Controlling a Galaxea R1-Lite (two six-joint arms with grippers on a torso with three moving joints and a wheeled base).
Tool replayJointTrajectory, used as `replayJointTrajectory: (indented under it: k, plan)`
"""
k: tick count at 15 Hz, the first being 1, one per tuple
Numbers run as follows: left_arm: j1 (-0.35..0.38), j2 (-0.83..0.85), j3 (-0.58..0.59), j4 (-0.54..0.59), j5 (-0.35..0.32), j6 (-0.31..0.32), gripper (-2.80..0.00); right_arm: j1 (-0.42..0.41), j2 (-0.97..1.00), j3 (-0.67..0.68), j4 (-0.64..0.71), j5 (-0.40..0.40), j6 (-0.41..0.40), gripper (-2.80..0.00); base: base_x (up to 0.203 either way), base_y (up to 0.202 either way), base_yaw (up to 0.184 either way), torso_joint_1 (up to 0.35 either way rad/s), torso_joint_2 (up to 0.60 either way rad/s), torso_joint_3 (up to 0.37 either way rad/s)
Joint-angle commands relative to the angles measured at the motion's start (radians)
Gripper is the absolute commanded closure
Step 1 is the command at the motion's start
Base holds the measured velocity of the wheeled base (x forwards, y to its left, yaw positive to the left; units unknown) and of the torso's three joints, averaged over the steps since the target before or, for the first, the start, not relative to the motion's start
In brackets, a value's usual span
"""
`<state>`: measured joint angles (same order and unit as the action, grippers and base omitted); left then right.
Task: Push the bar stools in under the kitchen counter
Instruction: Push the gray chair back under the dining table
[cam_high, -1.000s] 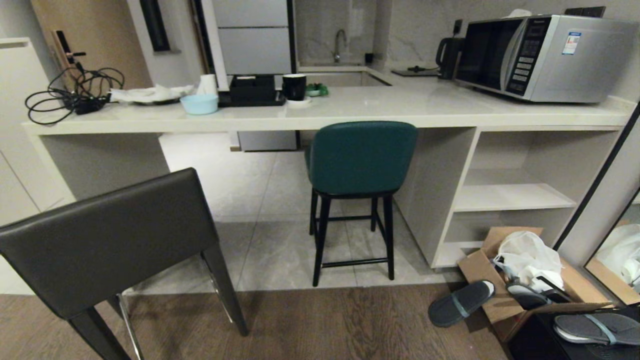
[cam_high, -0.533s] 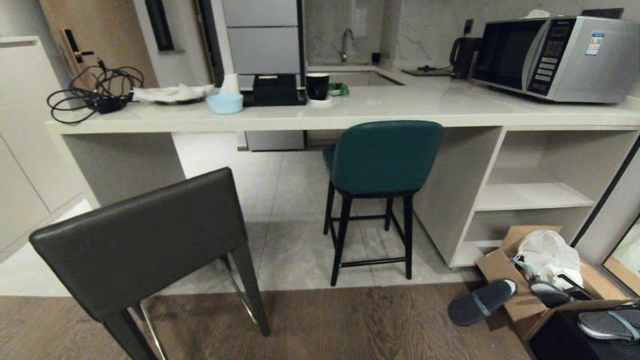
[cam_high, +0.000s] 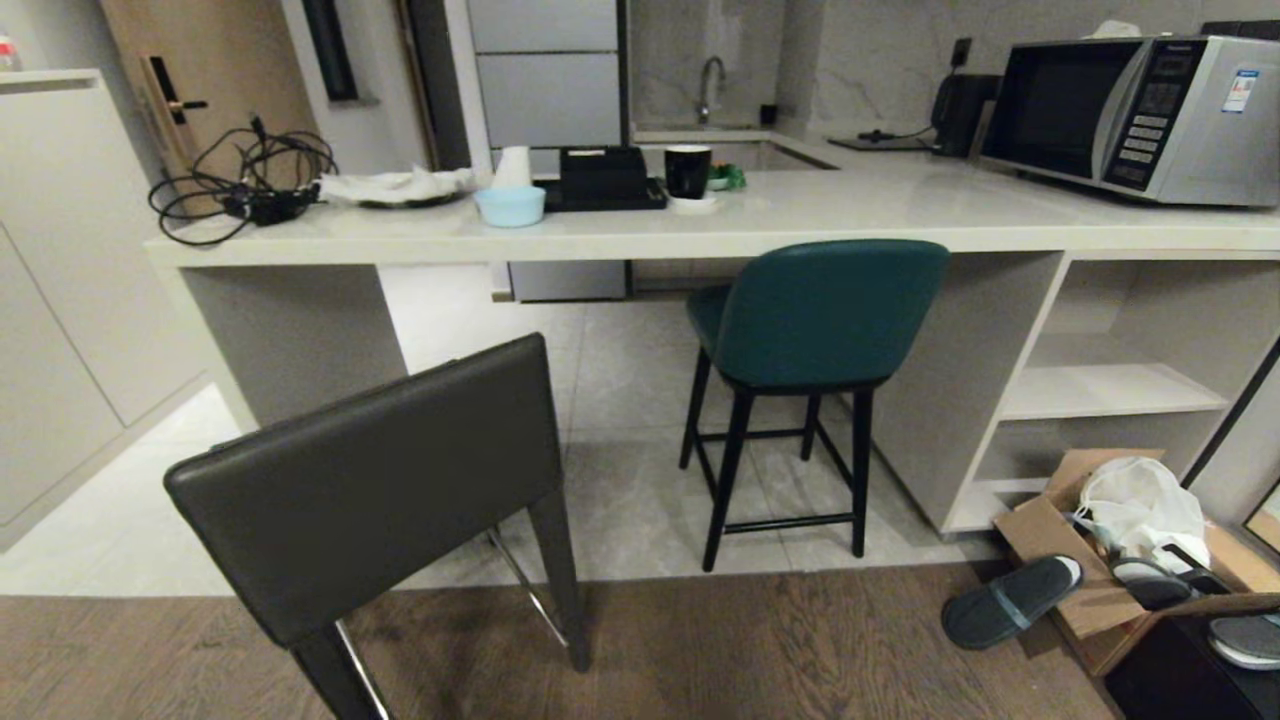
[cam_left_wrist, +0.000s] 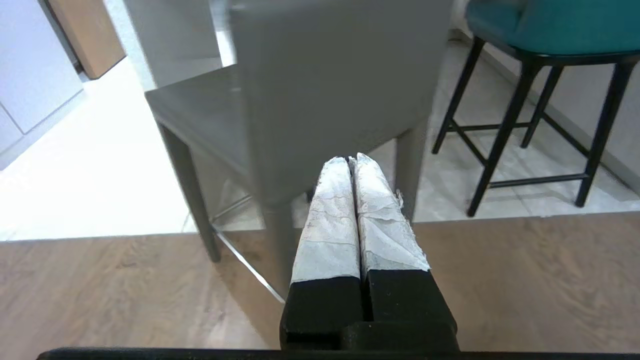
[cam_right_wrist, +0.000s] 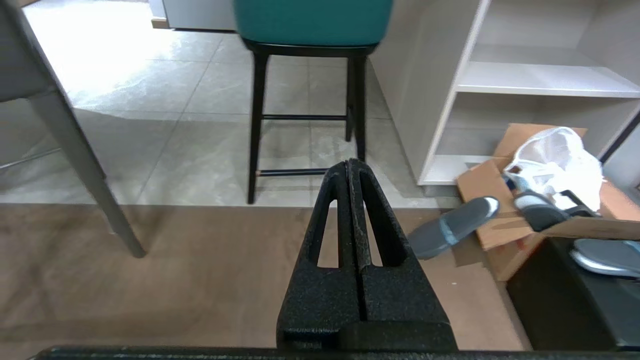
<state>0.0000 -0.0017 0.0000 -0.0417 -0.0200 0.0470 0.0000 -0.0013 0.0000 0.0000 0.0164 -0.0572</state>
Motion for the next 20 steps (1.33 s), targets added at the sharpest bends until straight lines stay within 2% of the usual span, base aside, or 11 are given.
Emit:
replayJointTrajectory:
  k: [1,14,18,20]
  plan:
    - [0.000,0.000,0.018,-0.001,0.000,0.001,0.00,0.001,0.000,0.000,0.000,0.000,-0.001,0.00,0.000,0.192,-0.005,0.001,0.00,0.001]
    - [0.000,0.000,0.018,0.000,0.000,0.004,0.00,0.000,0.000,0.000,0.000,0.000,0.002,0.00,0.000,0.192,-0.001,0.003,0.00,0.002]
    - [0.000,0.000,0.018,0.000,0.000,0.002,0.00,0.000,0.000,0.000,0.000,0.000,0.002,0.00,0.000,0.023,0.003,0.002,0.00,0.001]
    - [0.000,0.000,0.018,0.000,0.000,0.002,0.00,0.000,0.000,0.000,0.000,-0.001,0.002,0.00,-0.123,0.007,0.009,0.020,0.01,-0.002]
